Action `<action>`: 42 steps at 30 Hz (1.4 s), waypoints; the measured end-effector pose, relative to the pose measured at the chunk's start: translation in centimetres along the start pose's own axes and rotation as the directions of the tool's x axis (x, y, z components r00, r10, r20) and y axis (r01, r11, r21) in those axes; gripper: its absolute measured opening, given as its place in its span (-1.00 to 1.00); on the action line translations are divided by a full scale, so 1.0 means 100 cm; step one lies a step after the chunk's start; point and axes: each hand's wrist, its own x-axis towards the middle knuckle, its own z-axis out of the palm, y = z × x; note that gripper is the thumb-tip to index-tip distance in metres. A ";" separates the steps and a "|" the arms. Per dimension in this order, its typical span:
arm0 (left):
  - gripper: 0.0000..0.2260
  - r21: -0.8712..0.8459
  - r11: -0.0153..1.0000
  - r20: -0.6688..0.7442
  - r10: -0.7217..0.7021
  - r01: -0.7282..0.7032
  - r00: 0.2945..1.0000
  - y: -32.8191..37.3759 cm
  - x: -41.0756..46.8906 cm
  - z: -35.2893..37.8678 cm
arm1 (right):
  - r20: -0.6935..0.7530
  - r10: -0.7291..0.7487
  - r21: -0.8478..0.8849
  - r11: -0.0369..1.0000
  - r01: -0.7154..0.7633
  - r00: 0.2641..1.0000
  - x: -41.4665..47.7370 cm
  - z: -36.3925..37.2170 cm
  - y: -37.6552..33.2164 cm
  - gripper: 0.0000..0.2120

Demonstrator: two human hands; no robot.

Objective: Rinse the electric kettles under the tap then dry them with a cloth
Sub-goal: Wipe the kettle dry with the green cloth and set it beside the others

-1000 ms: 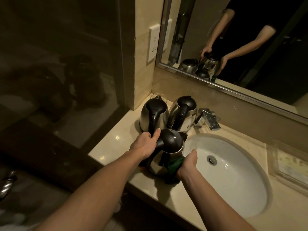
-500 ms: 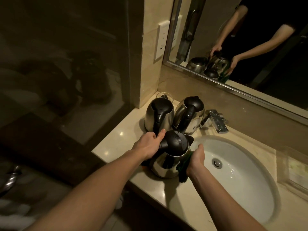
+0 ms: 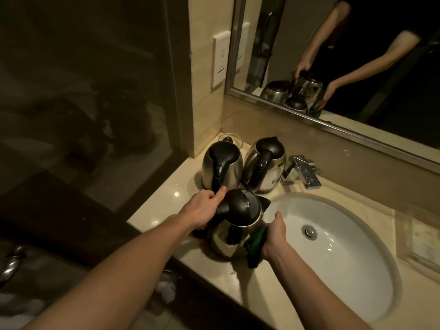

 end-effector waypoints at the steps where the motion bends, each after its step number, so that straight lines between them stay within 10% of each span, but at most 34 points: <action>1: -0.48 -0.008 1.000 0.006 -0.002 0.002 1.000 0.001 0.000 0.000 | 0.018 -0.004 0.002 1.000 0.004 1.000 0.001 0.000 -0.002 -0.16; 42: -0.49 -0.038 0.999 -0.019 -0.036 0.036 0.999 0.003 -0.002 -0.005 | 0.399 0.049 -0.456 0.877 0.152 0.916 0.037 -0.015 -0.062 -0.15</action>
